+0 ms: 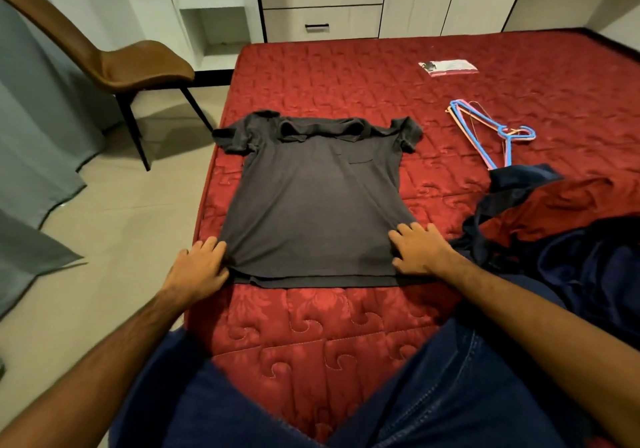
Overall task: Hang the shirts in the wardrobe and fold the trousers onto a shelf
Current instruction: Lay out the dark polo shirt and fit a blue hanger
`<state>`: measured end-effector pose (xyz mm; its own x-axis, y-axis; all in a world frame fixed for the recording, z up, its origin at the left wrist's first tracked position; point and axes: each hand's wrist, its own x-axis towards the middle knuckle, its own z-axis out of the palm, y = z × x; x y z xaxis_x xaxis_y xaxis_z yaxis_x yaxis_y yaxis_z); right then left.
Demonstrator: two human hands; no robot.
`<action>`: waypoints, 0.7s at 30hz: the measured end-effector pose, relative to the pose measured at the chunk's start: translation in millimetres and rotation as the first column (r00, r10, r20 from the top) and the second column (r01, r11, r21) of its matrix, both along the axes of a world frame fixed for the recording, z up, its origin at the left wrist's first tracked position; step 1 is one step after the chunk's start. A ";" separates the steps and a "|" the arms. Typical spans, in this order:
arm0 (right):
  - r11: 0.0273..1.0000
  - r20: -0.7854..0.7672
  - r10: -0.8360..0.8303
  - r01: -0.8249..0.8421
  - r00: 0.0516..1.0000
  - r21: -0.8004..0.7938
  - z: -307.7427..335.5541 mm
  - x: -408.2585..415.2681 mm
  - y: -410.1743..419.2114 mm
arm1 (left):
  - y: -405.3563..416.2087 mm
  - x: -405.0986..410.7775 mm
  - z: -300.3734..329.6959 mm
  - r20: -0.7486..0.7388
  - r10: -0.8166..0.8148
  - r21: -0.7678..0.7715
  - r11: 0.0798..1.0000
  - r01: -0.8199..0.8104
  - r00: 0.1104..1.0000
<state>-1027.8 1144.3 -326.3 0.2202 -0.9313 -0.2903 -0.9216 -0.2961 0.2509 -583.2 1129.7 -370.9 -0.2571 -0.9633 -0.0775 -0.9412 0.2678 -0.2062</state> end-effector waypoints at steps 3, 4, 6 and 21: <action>0.990 0.073 0.102 -0.108 0.992 0.085 -9.2 15.2 5.3 | 2.3 -5.0 -1.8 0.030 -0.008 0.032 0.999 0.007 1.000; 0.986 0.056 0.120 -0.125 0.991 0.107 -12.2 16.8 6.5 | 3.5 -6.5 -2.3 0.031 0.027 0.060 0.998 -0.029 0.999; 0.986 0.021 0.135 -0.136 0.991 0.092 -17.9 15.8 6.8 | 4.0 -9.1 -3.3 -0.073 0.138 0.095 0.987 -0.131 0.988; 0.862 0.069 0.077 -0.102 0.995 0.497 -15.9 -3.9 -23.7 | -6.0 35.0 7.4 -0.342 -0.070 0.268 0.949 0.168 0.937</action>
<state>-1031.7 1120.6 -342.2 0.3198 -0.6401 -0.6986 -0.8919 -0.4522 0.0060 -548.2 1123.6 -363.4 -0.4267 -0.8721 -0.2395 -0.8999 0.3832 0.2080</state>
